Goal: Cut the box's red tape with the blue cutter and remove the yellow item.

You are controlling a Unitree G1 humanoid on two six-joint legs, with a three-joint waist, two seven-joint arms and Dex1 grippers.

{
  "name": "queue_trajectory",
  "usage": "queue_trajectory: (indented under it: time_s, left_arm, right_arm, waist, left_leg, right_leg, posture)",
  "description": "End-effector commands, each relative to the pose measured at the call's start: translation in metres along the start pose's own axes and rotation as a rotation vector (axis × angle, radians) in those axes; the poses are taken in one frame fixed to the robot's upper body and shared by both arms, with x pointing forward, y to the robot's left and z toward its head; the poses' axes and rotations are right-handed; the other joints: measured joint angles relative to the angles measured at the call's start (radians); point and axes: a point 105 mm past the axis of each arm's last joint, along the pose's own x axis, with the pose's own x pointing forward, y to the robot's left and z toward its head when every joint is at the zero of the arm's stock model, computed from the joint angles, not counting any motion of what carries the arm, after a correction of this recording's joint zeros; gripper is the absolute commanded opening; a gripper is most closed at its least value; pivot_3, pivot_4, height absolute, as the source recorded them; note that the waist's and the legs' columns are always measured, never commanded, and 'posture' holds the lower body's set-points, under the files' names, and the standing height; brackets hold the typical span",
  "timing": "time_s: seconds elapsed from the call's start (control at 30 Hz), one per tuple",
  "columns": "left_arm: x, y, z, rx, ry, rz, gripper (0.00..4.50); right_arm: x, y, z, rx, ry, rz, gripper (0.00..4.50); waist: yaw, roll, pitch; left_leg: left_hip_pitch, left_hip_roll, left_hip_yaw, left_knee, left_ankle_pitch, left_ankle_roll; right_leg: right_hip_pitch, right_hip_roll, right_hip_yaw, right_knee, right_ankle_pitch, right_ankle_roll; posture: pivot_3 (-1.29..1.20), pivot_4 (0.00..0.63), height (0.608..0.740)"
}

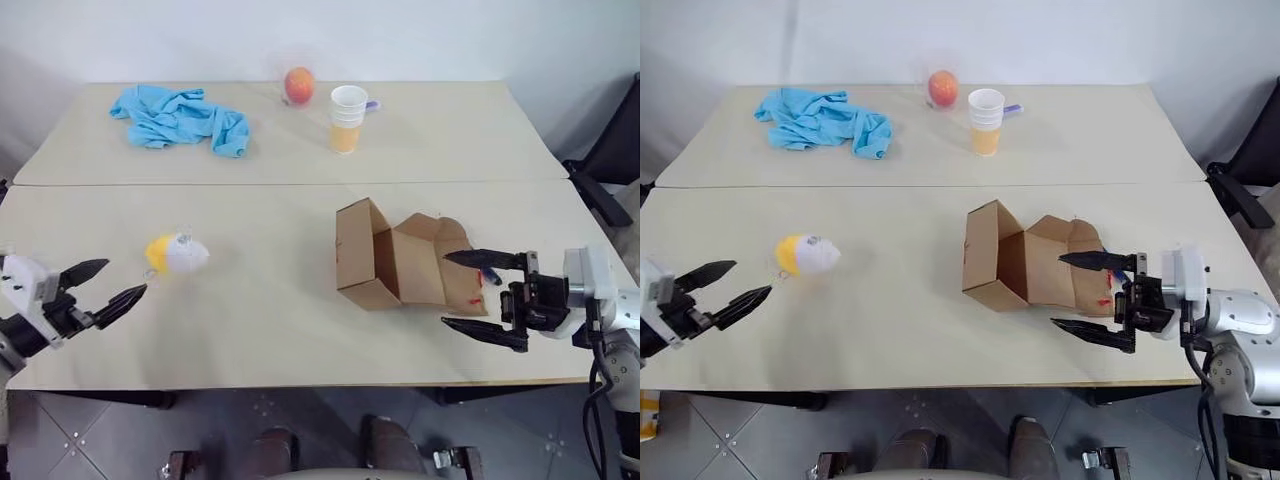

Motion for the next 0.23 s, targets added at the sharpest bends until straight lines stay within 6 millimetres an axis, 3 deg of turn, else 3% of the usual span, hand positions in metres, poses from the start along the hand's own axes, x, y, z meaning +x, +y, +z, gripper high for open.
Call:
queue_trajectory:
  time_s: [0.03,0.13,0.23]
  left_arm:
    - [-0.026,-0.013,0.001,0.031,0.010,-0.019,4.47]
    - [-0.040,-0.017,-0.015,0.021,0.076,0.006,4.47]
    - [-0.044,-0.012,-0.018,0.020,0.047,0.052,4.47]
  right_arm:
    - [-0.012,0.008,0.006,-0.037,0.039,0.024,4.50]
    - [-0.020,0.014,-0.001,-0.030,0.074,0.025,4.50]
    - [-0.024,0.012,-0.007,-0.044,0.081,-0.014,4.50]
  waist:
    - [0.000,0.000,0.000]
    - [0.002,0.001,0.000]
    - [0.009,0.001,0.000]
  left_leg:
    - [0.000,0.001,0.000,0.000,0.000,0.000]
    - [0.000,0.001,0.001,-0.001,-0.001,0.001]
    - [0.001,0.001,0.001,0.000,-0.001,0.000]
  right_leg:
    - [0.000,0.000,0.000,-0.001,0.000,0.000]
    - [0.001,0.000,0.000,-0.003,0.000,0.000]
    - [0.001,0.000,0.000,-0.005,0.000,0.000]
  posture:
    - [0.00,0.150,0.740]
    - [0.00,0.150,0.740]
    - [0.00,0.150,0.740]
